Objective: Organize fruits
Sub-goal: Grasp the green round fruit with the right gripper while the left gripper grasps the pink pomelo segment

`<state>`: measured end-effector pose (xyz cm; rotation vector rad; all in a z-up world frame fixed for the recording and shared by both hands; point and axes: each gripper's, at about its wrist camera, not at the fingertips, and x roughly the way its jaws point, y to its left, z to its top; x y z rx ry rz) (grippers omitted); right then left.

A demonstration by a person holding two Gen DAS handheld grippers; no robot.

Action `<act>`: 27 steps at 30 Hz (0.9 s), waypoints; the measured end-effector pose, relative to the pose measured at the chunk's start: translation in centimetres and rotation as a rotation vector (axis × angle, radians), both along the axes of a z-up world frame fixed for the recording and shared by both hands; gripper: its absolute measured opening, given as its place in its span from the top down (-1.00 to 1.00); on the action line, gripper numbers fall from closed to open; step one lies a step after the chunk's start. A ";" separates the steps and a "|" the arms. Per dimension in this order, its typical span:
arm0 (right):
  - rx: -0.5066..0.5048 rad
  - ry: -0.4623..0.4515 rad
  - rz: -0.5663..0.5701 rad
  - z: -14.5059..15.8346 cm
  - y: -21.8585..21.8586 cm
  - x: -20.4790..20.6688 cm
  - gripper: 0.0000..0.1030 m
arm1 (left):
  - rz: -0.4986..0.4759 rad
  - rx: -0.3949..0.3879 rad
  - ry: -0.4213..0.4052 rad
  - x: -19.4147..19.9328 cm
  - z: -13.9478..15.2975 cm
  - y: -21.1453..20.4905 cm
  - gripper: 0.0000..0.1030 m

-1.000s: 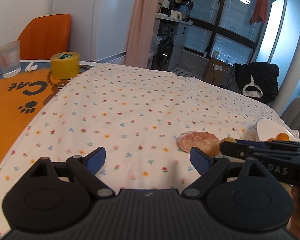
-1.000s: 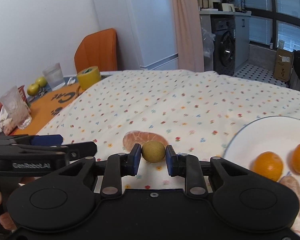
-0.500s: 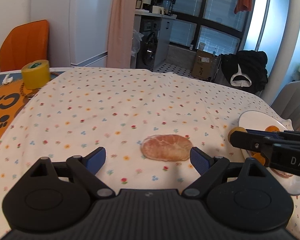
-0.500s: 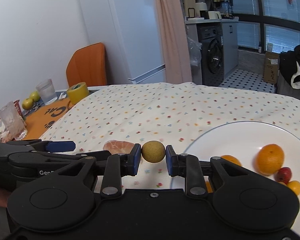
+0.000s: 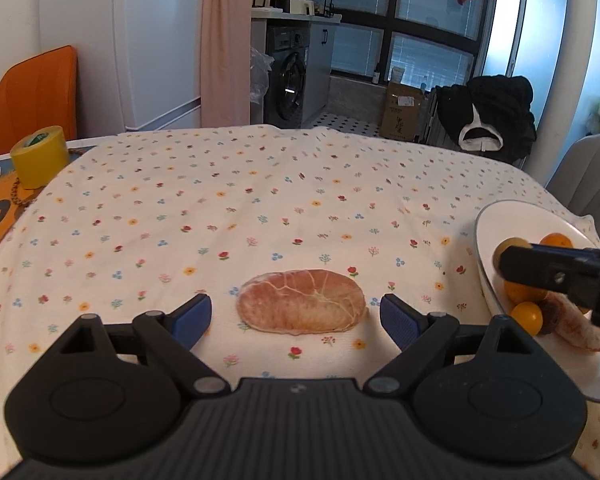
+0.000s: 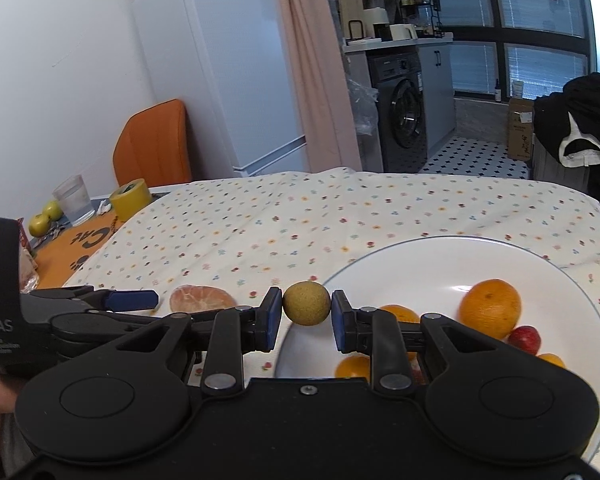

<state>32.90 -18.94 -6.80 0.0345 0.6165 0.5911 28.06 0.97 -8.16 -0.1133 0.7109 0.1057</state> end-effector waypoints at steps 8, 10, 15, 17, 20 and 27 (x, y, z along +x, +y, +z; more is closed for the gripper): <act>0.014 -0.001 -0.007 0.0 -0.9 0.3 0.52 | 0.048 0.035 0.007 1.3 -0.7 -1.1 -0.73; 0.018 -0.001 -0.008 -0.1 -1.0 0.3 0.52 | 0.062 0.051 0.009 1.6 -0.9 -1.3 -0.73; 0.024 0.004 -0.016 -0.2 -1.4 0.4 0.52 | 0.081 0.069 -0.001 1.8 -1.0 -1.5 -0.51; 0.026 0.003 -0.016 -0.1 -1.5 0.3 0.52 | 0.076 0.074 -0.003 1.7 -0.8 -1.6 -0.39; 0.027 0.001 -0.017 -0.1 -1.6 0.1 0.52 | 0.054 0.084 0.002 1.4 -0.6 -1.5 -0.33; 0.039 -0.004 -0.037 0.3 -2.4 -0.6 0.52 | 0.054 0.058 -0.028 -0.1 0.6 -1.1 -0.32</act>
